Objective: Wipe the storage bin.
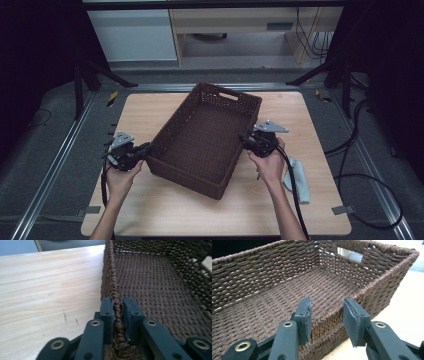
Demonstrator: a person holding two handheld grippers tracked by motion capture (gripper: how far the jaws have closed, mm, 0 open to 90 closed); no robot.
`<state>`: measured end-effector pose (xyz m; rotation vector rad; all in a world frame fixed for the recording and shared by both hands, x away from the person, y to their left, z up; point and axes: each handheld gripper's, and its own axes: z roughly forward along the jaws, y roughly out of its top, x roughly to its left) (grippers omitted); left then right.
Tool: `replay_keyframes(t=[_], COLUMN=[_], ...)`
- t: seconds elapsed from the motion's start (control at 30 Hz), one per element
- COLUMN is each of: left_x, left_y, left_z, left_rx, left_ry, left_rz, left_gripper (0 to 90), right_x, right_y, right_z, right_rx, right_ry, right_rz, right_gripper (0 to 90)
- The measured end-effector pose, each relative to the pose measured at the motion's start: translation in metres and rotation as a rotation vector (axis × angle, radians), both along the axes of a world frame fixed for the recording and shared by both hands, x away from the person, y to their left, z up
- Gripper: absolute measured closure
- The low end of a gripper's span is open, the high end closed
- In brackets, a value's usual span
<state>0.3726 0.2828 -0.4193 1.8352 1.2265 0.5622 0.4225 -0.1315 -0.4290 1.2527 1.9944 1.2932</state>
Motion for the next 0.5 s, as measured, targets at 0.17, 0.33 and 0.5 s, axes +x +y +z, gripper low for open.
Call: replay_keyframes(t=[0.17, 0.33, 0.5], left_x=[0.006, 0.015, 0.025], left_y=[0.005, 0.007, 0.011], left_z=[-0.001, 0.001, 0.000], left_rx=[-0.018, 0.010, -0.007], left_ry=[0.013, 0.017, 0.024], left_rz=[0.015, 0.038, 0.059], left_gripper=[79.8, 79.6, 77.6], right_x=[-0.001, 0.005, 0.014], right_y=[0.002, -0.001, -0.004], right_z=[0.003, 0.007, 0.007], right_rx=[-0.020, -0.022, -0.039], right_ry=[-0.012, -0.052, -0.040], right_rz=[0.026, -0.027, -0.048], right_gripper=[56.6, 55.3, 53.4])
